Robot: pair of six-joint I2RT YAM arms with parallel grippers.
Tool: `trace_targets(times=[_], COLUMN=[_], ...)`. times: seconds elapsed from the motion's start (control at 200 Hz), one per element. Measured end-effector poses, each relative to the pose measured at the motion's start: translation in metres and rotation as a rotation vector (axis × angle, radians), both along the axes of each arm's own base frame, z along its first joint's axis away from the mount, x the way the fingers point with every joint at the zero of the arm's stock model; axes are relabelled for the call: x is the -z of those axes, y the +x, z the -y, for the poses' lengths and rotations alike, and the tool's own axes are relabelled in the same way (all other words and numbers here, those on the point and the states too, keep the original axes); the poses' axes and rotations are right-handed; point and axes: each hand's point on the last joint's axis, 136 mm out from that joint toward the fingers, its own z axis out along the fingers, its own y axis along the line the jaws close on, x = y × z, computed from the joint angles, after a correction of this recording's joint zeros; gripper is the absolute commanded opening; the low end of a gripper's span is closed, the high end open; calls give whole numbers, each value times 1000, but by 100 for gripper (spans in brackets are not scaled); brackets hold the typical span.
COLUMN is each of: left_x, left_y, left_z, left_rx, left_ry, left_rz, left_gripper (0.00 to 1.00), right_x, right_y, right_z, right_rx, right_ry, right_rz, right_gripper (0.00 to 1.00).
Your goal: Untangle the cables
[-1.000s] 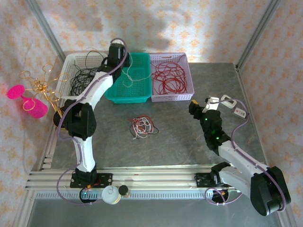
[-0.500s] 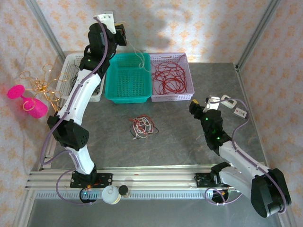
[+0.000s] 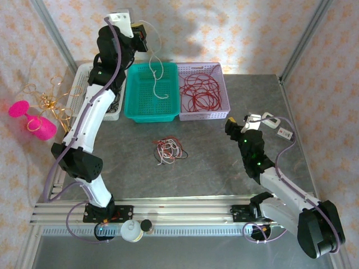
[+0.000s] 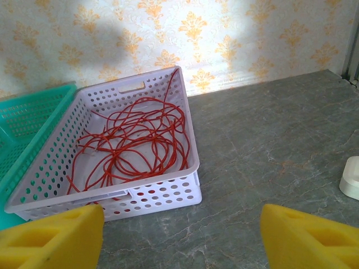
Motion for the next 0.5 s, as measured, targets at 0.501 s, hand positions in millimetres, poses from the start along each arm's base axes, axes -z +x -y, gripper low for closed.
trace_targets(times=[0.501], left_x=[90], left_y=[48], left_z=[-26], left_rx=[-100], left_ry=[31], left_rz=[-156], left_gripper=[0], right_x=[-4], right_y=[1], right_z=[-6], right_rx=[-28], right_ry=[22], right_rz=[-13], right_gripper=[71])
